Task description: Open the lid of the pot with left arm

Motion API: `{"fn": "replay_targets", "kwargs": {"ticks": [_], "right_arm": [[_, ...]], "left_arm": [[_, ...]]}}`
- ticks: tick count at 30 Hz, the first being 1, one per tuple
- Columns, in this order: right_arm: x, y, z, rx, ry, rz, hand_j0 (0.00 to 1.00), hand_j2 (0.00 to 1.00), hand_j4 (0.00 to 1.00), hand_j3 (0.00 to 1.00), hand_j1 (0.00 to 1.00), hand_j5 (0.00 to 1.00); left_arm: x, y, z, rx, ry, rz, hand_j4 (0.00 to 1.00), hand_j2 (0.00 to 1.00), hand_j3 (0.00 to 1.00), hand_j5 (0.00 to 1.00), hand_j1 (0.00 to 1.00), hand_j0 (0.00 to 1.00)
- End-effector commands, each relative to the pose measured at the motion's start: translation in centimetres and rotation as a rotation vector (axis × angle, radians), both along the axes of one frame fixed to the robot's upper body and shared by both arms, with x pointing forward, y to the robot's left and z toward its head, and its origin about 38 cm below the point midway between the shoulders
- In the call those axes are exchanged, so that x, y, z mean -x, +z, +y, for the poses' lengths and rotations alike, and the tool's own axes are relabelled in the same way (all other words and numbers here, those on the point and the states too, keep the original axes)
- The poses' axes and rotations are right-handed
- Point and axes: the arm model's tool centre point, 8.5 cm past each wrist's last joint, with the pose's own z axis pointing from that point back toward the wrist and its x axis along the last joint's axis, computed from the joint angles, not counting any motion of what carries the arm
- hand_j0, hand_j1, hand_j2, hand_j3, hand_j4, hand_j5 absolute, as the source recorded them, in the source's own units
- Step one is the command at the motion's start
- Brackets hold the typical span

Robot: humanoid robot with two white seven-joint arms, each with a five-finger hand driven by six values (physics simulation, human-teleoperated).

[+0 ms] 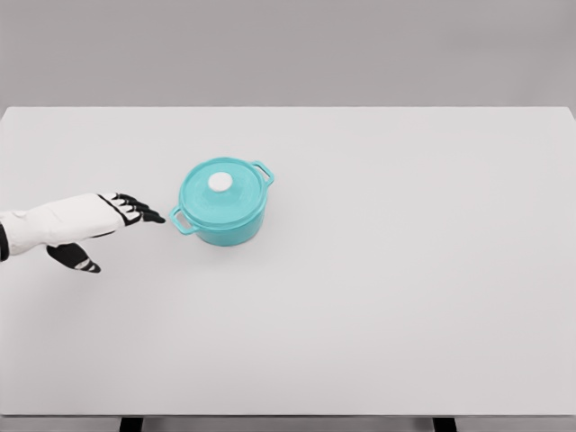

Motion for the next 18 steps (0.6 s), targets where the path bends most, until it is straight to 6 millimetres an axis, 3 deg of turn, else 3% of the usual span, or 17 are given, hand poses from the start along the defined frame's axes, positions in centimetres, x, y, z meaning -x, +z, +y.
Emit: {"fn": "replay_targets", "kwargs": {"ticks": [1, 8, 14, 16, 18], "right_arm": [[0.0, 0.0, 0.0, 0.000, -0.001, 0.000, 1.00, 1.00, 1.00, 1.00, 1.00, 1.00], [0.2, 0.0, 0.0, -0.001, 0.000, 0.002, 1.00, 1.00, 1.00, 1.00, 1.00, 1.00], [0.2, 0.0, 0.0, 0.000, 0.000, 0.003, 1.00, 1.00, 1.00, 1.00, 1.00, 1.00], [0.2, 0.0, 0.0, 0.000, 0.000, 0.003, 1.00, 1.00, 1.00, 1.00, 1.00, 1.00], [0.2, 0.0, 0.0, -0.001, 0.000, 0.002, 1.00, 1.00, 1.00, 1.00, 1.00, 1.00]], "left_arm": [[0.1, -0.1, -0.3, 0.001, -0.010, 0.000, 1.00, 1.00, 1.00, 1.00, 1.00, 1.00], [-0.5, 1.1, 0.5, -0.006, 0.006, -0.030, 1.00, 1.00, 1.00, 1.00, 1.00, 1.00], [-1.5, 3.2, -0.4, 0.008, -0.016, -0.081, 1.00, 1.00, 1.00, 1.00, 1.00, 1.00], [-2.8, 4.3, -3.2, 0.114, -0.100, -0.014, 1.00, 1.00, 1.00, 1.00, 1.00, 1.00], [-2.7, 1.6, -7.7, 0.068, -0.241, 0.140, 1.00, 1.00, 1.00, 1.00, 1.00, 1.00]]}}
